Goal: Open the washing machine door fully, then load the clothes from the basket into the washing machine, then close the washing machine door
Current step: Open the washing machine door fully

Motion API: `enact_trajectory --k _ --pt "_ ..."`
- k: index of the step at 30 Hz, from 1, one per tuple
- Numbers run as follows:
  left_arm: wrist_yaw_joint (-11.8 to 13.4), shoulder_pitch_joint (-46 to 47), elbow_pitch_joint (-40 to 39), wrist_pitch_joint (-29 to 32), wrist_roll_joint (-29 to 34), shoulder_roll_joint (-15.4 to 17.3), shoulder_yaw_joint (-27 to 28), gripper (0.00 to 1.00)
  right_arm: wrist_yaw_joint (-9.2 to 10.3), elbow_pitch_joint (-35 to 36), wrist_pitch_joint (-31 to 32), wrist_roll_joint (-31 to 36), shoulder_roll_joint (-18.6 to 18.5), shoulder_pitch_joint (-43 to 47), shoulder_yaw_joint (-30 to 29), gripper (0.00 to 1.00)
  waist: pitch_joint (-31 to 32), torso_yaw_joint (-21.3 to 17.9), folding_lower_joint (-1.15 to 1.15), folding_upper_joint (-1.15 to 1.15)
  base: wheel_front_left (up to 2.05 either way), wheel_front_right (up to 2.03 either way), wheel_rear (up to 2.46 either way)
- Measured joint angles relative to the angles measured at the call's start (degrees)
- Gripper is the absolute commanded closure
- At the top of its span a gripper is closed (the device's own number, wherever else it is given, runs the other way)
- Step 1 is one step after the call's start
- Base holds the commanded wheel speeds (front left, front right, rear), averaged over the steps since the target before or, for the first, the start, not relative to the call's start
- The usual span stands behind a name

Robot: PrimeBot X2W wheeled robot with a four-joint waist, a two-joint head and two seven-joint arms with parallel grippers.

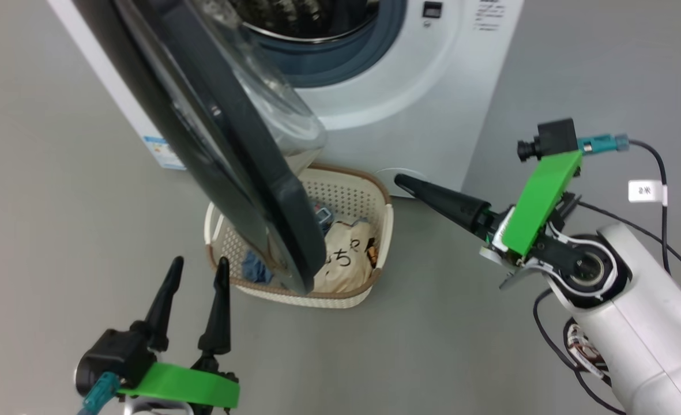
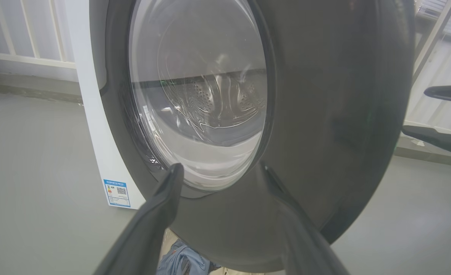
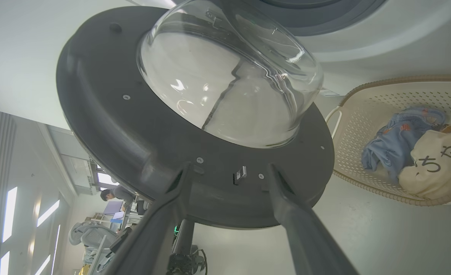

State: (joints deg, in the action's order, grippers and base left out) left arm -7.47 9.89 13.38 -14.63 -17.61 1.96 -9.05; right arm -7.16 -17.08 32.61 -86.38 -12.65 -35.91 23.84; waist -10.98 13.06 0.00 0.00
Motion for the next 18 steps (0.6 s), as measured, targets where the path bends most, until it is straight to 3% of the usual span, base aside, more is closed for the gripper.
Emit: enact_trajectory --k 18 --pt "-0.04 -4.26 -0.51 0.0 0.22 1.47 4.95 0.0 0.0 -0.6 -12.73 1.25 -6.3 9.25 2.31 0.0 4.0 -7.27 0.0 0.0 0.0 0.0 0.0"
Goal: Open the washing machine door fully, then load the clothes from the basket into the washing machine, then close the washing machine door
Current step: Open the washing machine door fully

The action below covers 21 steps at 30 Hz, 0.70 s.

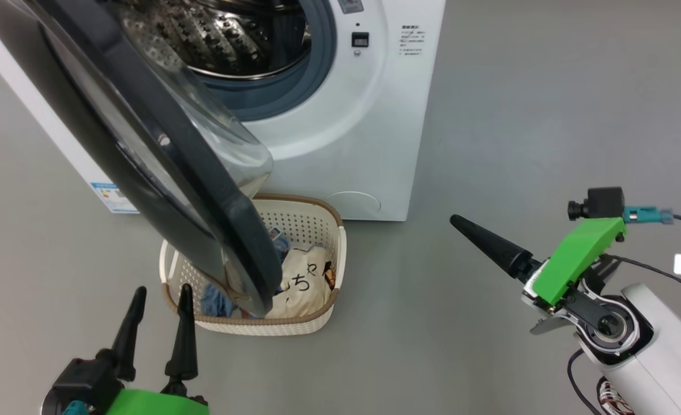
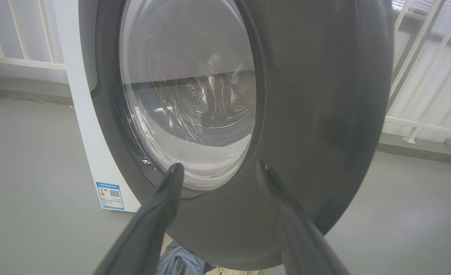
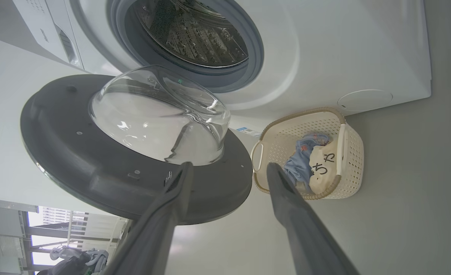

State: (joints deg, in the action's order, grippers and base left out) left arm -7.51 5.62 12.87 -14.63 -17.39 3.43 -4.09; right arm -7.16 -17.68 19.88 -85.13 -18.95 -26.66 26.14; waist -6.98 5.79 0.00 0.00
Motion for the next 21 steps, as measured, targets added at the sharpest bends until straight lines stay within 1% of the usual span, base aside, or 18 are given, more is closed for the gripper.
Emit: enact_trajectory --k 6,10,21 --pt "0.0 -1.13 -0.13 0.0 0.0 0.04 0.6 0.0 0.0 -0.51 -4.49 -0.03 -1.67 1.81 0.53 0.0 0.62 -1.59 0.0 0.0 0.0 0.0 0.0" --pt "0.0 -1.24 -0.14 0.0 0.19 0.12 0.81 0.0 0.0 -0.76 -8.44 1.59 -3.27 2.94 1.98 0.0 0.86 -2.45 0.0 0.0 0.0 0.0 0.0" --pt "0.0 -1.42 -0.13 0.0 0.34 0.13 1.45 0.0 0.0 -3.15 -24.62 7.53 -6.86 5.76 9.68 0.0 1.48 -3.92 0.0 0.0 0.0 0.0 0.0"
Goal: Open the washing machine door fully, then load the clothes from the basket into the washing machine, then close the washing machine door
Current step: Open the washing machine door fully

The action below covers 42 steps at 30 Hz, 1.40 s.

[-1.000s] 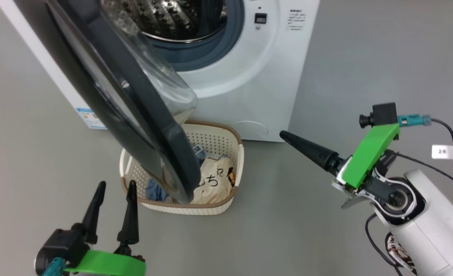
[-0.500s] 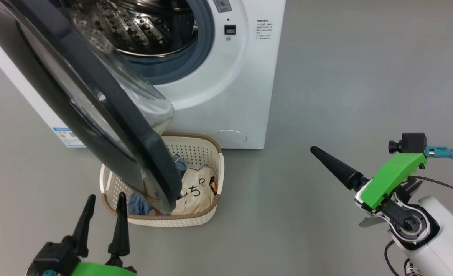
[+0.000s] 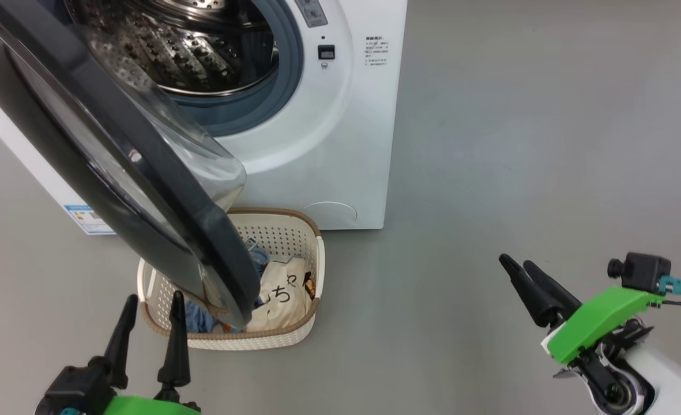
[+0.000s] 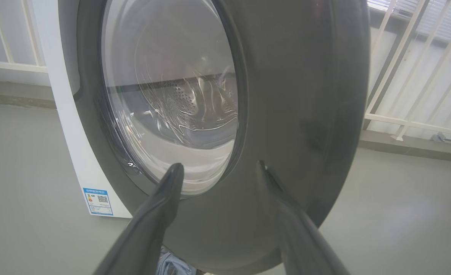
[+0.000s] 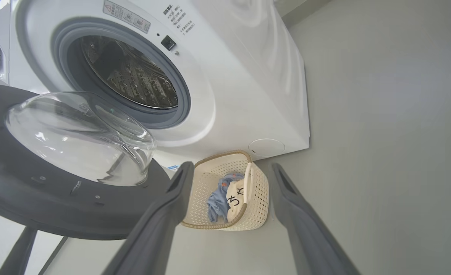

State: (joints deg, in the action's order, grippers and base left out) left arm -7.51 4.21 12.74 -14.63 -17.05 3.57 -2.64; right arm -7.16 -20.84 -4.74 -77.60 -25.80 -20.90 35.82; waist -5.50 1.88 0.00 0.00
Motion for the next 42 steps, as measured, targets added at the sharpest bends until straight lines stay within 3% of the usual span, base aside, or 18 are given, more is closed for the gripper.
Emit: enact_trajectory --k 4,8,17,24,32,42 --pt "0.0 -0.1 0.02 0.0 0.0 0.0 0.09 0.0 0.0 -1.55 -6.75 3.66 -1.46 0.14 4.36 0.0 0.12 -0.34 0.0 0.0 0.0 0.0 0.0" --pt "0.0 -0.1 0.05 0.0 0.0 0.0 0.04 0.0 0.0 -4.14 -9.24 6.79 -1.87 0.14 5.52 0.0 0.2 -0.53 0.0 0.0 0.0 0.0 0.0" --pt "0.0 -0.11 0.31 0.0 0.0 0.0 0.02 0.0 0.0 -3.19 -9.56 25.31 2.59 5.24 -12.79 0.0 0.75 -0.74 0.0 0.0 0.0 0.0 0.0" --pt "0.0 -0.9 0.35 0.0 0.0 0.0 -0.23 0.0 0.0 -1.85 -9.56 38.66 5.9 11.33 -21.81 0.0 1.59 -0.29 0.0 0.0 0.0 0.0 0.0" --pt "0.0 -1.0 0.41 0.0 0.0 0.03 -0.4 0.0 0.0 -1.72 -9.56 43.83 8.9 15.09 -25.62 0.0 1.83 0.11 0.0 0.0 0.0 0.0 0.0" --pt "0.0 -1.01 0.41 0.0 0.0 0.3 -0.35 0.0 -0.01 -1.99 -9.56 44.2 10.46 16.69 -26.77 0.0 1.62 -0.15 0.0 0.0 0.0 0.0 0.0"
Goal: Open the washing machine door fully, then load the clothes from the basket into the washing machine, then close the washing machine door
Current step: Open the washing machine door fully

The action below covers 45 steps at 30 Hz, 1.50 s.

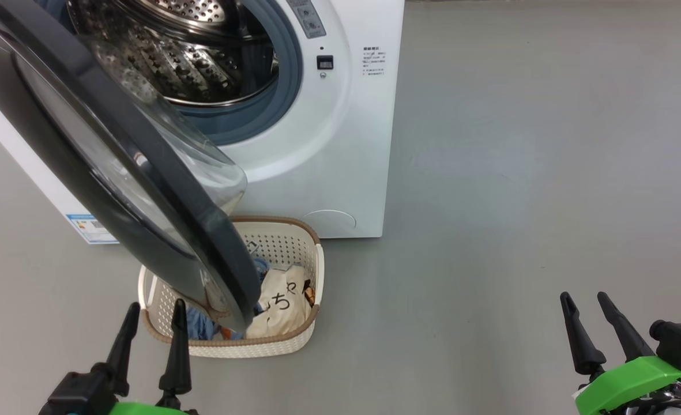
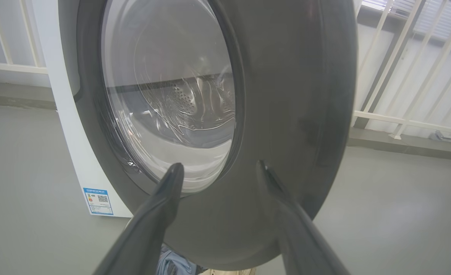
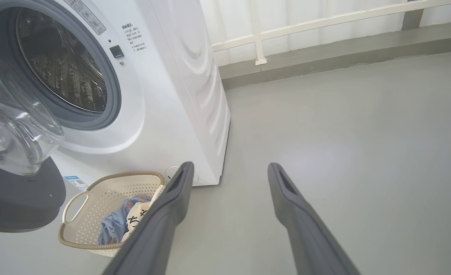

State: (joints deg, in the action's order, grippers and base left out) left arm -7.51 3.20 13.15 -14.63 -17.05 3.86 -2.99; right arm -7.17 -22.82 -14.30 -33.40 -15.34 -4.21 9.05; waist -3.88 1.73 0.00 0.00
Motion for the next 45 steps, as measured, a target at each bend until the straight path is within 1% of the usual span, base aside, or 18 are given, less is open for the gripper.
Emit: enact_trajectory --k 1,2,3,4,5,7,10,16,20,24,28,32,35,39,45 --pt "0.0 0.01 0.0 0.0 0.0 0.01 0.03 0.0 0.0 0.01 0.0 0.32 0.04 0.02 -0.01 0.0 -0.05 -0.03 0.0 0.0 0.0 0.0 0.0" --pt "0.0 0.01 0.0 0.0 0.0 0.01 0.04 0.05 0.0 0.01 0.0 0.68 0.08 0.03 -0.03 0.0 -0.09 -0.05 0.0 0.0 0.0 0.0 0.0" --pt "0.0 0.02 -0.02 0.0 -0.01 0.01 0.02 0.49 0.01 0.02 0.0 0.84 0.12 0.04 -0.1 0.0 -0.12 -0.05 0.0 0.0 0.0 0.0 0.0" --pt "0.0 0.03 -0.09 0.0 -0.02 0.0 0.09 0.61 0.0 0.07 0.0 0.88 0.18 0.05 -0.19 0.0 -0.19 -0.04 0.0 0.0 0.0 0.0 0.0" --pt "0.0 0.04 -0.22 0.0 -0.11 0.01 0.21 1.0 0.0 0.12 0.0 0.88 0.23 0.05 -0.26 0.0 -0.28 -0.03 0.0 0.0 0.0 0.0 0.0" --pt "0.0 0.05 -1.15 0.01 -0.22 0.0 0.75 1.0 0.0 0.2 0.0 0.88 0.35 0.05 -0.4 0.0 -0.4 0.01 0.0 0.0 0.0 0.0 0.0" --pt "0.0 0.18 -5.15 0.0 -0.4 -0.01 2.29 1.0 0.0 0.4 0.0 0.88 0.41 0.05 -0.68 0.0 -0.55 0.15 0.0 0.0 0.0 0.0 0.0" --pt "0.0 0.7 -16.46 -0.01 0.52 -0.25 2.9 1.0 0.0 1.02 0.0 0.9 0.46 0.05 -1.38 0.0 -0.89 0.36 0.0 0.0 0.0 0.0 0.0" --pt "0.0 0.96 -23.37 -0.01 1.18 -0.53 -0.36 1.0 0.0 1.56 0.0 1.23 0.48 0.04 -1.42 0.0 -1.19 0.27 0.0 0.0 0.0 0.0 0.0" --pt "0.0 1.4 -25.96 -0.02 1.09 -0.96 -4.83 1.0 0.0 1.75 0.0 1.22 0.57 0.03 -1.36 0.0 -1.61 -0.06 0.0 0.0 0.0 0.0 0.0" --pt "0.0 3.32 -24.43 -0.02 0.35 -1.0 -8.83 1.0 0.0 1.77 0.0 1.22 0.82 0.0 -1.19 0.0 -2.01 -0.68 0.0 0.0 0.0 0.0 0.0" --pt "0.0 5.92 -19.94 -0.01 -1.33 -1.09 -13.52 1.0 0.0 1.76 0.0 1.22 1.0 -0.09 -0.82 0.0 -2.42 -1.56 0.0 0.0 0.0 0.0 0.0" --pt "0.0 7.47 -16.38 -0.01 -2.21 -1.09 -15.84 1.0 0.0 1.77 0.0 1.22 1.2 -0.19 -0.51 0.0 -2.82 -2.29 0.0 0.0 0.0 0.0 0.0" --pt "0.0 9.04 -11.87 -0.01 -3.24 -1.2 -16.95 1.0 0.0 1.78 0.0 1.22 1.34 -0.22 -0.46 0.0 -3.48 -3.1 0.0 0.0 0.0 0.0 0.0" --pt "0.09 10.96 -6.77 0.0 -4.69 -1.26 -16.24 1.0 0.0 1.77 0.0 1.22 1.37 -0.74 -0.59 0.0 -4.49 -3.85 0.0 0.0 0.0 0.0 0.0"
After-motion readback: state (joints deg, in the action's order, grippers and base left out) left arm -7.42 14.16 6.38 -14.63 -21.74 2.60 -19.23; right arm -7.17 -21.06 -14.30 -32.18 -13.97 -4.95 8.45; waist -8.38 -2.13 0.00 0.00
